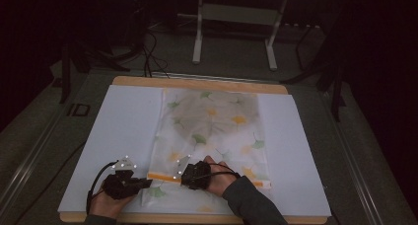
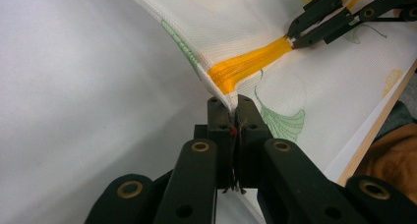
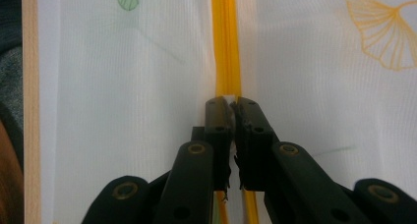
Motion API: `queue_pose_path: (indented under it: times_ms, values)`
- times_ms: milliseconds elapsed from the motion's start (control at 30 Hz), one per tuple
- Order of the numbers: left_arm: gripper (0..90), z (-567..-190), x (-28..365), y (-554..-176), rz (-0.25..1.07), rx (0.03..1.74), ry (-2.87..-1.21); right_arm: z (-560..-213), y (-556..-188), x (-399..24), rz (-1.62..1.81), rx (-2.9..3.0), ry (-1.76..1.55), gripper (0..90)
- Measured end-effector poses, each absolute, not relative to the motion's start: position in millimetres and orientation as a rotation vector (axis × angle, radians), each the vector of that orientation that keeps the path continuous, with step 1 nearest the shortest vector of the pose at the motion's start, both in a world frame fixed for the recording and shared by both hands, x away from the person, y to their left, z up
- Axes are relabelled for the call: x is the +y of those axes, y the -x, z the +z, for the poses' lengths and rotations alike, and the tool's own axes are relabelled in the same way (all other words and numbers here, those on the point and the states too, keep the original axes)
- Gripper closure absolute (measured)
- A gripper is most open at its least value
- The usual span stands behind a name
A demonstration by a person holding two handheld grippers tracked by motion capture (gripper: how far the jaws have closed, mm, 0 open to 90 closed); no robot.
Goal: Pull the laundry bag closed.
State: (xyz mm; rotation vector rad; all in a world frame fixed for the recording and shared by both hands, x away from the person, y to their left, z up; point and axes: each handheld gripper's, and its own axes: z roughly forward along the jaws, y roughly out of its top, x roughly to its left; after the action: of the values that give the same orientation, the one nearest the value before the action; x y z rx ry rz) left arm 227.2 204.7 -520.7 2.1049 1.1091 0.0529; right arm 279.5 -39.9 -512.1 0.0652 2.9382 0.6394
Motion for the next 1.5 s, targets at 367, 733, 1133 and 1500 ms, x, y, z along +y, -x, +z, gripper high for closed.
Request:
queue_pose_path:
  times_ms: [367, 733, 1133, 1500]
  values:
    - [87.9, -520, 205, -227, 0.053, 1.110, -2.104, -512, -280, -47, 0.631, 2.939, -0.072, 84.9]
    - [87.9, -520, 205, -227, 0.054, 1.108, -2.109, -512, -280, -54, 0.621, 2.939, -0.078, 84.9]
    - [87.9, -520, 205, -227, 0.054, 1.108, -2.108, -511, -281, -65, 0.602, 2.941, -0.086, 85.0]
    - [88.0, -520, 206, -227, 0.054, 1.112, -2.106, -511, -282, -72, 0.583, 2.939, -0.094, 85.2]
